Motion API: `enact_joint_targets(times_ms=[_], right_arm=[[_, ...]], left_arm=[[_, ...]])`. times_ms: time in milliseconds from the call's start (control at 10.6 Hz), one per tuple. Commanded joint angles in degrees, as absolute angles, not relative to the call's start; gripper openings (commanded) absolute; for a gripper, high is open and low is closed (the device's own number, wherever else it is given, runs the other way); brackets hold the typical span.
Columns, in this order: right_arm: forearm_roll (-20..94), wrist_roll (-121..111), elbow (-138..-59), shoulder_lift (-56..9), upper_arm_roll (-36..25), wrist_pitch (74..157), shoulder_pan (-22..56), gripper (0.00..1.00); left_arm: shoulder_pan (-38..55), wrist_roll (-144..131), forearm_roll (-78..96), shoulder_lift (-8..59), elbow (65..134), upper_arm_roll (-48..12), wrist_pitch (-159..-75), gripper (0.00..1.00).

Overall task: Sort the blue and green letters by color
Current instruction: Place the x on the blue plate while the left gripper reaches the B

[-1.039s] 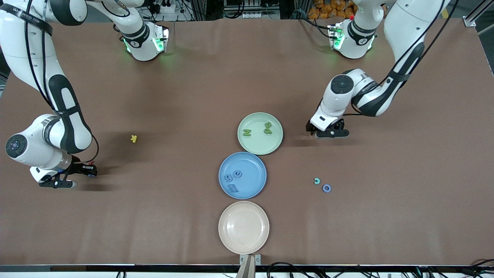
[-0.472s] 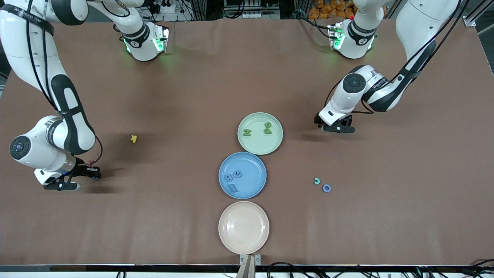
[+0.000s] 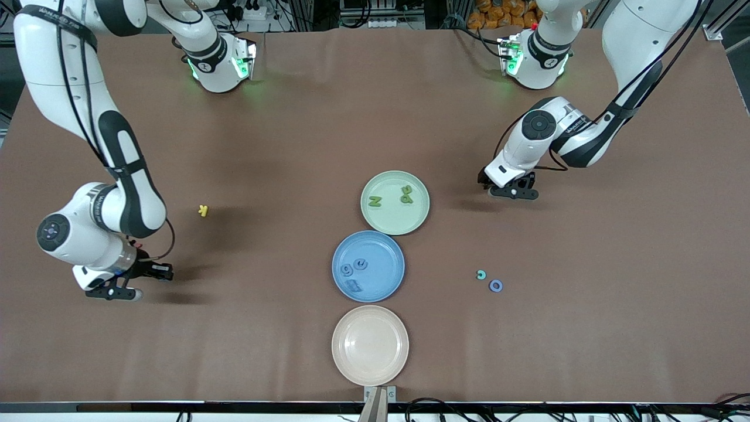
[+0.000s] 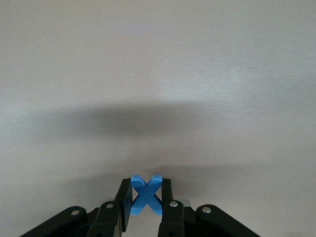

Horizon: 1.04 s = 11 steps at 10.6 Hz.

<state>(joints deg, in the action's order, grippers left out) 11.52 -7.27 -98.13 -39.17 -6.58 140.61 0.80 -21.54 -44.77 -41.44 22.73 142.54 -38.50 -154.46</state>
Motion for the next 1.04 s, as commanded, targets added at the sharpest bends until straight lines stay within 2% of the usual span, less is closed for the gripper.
enact_joint_targets(times_ms=[0, 283, 944], right_arm=[[12.7, 6.5, -94.6, -39.2, -6.7, 139.3, 6.9, 0.10], [12.8, 16.7, -92.9, -39.3, -6.6, 139.4, 13.3, 0.10], [12.8, 34.4, -87.0, -39.8, -4.2, 139.5, 27.1, 0.10]], left_arm=[[-26.4, -41.4, -42.7, 21.4, 144.6, -41.5, -154.8, 1.00], [-35.1, -37.3, -42.7, 21.7, 145.5, -47.2, -154.8, 1.00], [-34.7, -37.3, -42.7, 21.8, 145.5, -47.4, -153.6, 1.00]])
